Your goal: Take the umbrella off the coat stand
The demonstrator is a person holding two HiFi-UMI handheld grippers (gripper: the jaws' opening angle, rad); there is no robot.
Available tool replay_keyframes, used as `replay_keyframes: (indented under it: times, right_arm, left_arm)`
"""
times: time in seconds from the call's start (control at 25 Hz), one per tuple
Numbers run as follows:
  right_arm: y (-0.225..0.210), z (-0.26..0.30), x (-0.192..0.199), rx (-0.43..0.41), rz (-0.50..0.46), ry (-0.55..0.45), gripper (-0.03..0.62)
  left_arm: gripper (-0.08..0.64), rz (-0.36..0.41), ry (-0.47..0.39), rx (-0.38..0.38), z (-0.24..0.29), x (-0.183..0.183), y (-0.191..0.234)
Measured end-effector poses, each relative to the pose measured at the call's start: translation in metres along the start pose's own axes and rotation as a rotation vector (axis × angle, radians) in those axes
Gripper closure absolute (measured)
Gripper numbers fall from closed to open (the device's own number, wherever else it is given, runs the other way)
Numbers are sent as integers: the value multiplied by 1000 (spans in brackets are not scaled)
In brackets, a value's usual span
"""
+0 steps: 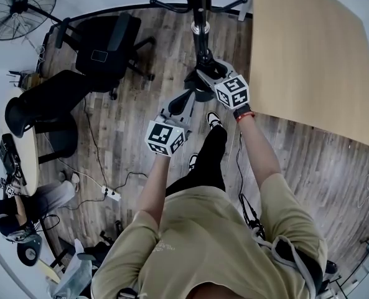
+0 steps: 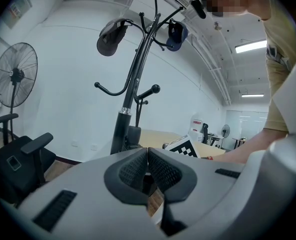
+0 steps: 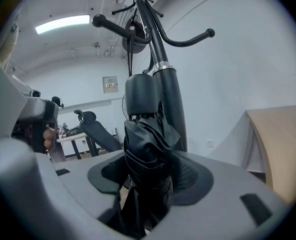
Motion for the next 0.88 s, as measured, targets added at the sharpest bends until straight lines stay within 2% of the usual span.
replay_keyframes:
  times: [0.88]
  right_arm:
    - [12, -46, -24, 37, -7, -9, 342]
  left_arm:
    - [535, 21, -32, 12, -14, -23, -11]
Point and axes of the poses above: the fingertips, and each gripper's own axes: z forward along the fingers, y to its left, x out of its underside, the point moved 10 cm from there along -z, backward along the fingers, and after that the axes turned 12 degrees about x, right-handed, at the moved point
